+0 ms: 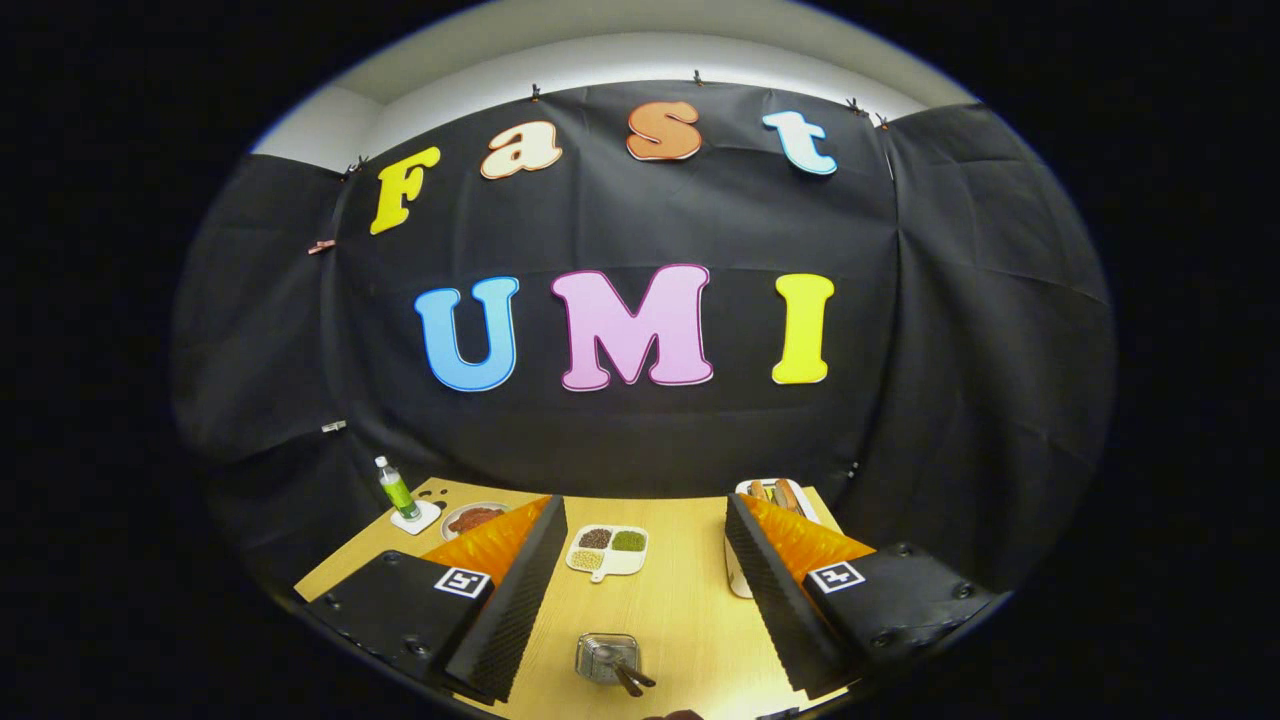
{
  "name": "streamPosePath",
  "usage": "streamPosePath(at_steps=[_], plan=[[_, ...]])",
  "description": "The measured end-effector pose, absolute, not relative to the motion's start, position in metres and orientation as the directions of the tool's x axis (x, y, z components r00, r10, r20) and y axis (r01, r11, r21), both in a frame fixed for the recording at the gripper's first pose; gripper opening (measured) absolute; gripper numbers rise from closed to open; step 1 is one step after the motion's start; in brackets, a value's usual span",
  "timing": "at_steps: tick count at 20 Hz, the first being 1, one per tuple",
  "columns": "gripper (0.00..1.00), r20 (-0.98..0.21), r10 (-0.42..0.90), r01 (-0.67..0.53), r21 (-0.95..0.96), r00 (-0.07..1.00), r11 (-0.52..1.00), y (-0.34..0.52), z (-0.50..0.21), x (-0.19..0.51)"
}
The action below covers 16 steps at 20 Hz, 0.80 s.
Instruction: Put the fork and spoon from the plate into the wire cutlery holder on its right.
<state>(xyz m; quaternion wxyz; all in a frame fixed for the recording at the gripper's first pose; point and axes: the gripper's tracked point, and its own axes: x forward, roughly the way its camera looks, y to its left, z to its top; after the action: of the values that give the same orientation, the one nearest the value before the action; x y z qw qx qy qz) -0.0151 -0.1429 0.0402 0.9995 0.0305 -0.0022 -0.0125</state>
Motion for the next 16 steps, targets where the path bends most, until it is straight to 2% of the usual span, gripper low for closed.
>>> streamPosePath(at_steps=[16], plan=[[0.99,-0.03,-0.05,0.051,0.042,0.998,0.998,-0.097,0.034,-0.011]])
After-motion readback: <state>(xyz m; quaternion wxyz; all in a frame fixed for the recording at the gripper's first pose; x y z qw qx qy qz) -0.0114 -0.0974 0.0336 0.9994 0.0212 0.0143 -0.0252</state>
